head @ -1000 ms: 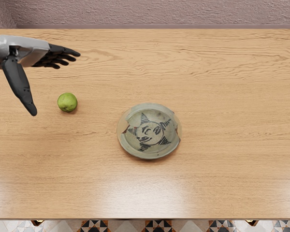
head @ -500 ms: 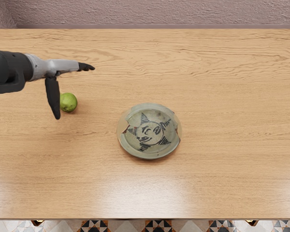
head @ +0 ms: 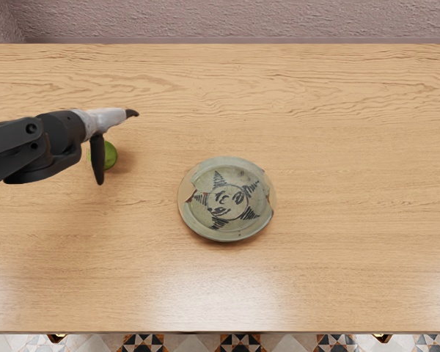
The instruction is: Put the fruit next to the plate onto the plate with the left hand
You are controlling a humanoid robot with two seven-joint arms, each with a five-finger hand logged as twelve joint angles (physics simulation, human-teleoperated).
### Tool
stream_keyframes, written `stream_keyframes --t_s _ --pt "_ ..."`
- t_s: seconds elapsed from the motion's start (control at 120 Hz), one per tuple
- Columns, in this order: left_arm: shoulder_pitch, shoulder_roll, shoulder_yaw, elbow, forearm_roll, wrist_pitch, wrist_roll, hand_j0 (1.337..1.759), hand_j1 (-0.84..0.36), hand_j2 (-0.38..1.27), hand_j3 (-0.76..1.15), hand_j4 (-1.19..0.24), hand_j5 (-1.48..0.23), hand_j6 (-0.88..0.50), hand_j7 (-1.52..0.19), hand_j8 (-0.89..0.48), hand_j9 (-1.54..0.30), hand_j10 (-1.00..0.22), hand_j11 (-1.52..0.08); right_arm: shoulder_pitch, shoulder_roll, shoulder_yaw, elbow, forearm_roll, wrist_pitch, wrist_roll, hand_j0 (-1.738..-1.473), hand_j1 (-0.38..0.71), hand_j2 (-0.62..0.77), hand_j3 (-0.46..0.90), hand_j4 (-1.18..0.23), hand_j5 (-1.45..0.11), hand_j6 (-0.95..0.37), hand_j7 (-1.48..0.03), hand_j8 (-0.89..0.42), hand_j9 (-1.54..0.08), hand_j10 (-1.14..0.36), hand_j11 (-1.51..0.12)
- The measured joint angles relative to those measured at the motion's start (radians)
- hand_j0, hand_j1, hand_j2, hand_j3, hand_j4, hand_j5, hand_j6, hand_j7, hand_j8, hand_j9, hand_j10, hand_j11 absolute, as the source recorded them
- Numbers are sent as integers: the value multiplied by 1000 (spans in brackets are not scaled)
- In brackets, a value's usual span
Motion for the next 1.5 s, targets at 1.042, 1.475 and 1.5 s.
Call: stream_keyframes --t_s 1.042,1.475,1.5 --pt "-18 -90 199 157 54 185 0 1658 118 42 0 -199 -253 -200 -253 -200 -253 -198 -252 1 0 0 0 0 0 0 -1658 -349 0 0 0 0 0 0 0 0 0 0" --pt "-12 -92 223 155 56 199 0 1658 71 50 0 -238 -304 -239 -304 -239 -304 -237 -304 2 0 0 0 0 0 0 -1658 -349 0 0 0 0 0 0 0 0 0 0" --pt "-12 -92 223 156 56 199 0 1658 68 51 0 -241 -308 -242 -308 -242 -308 -240 -308 2 0 0 0 0 0 0 -1658 -349 0 0 0 0 0 0 0 0 0 0"
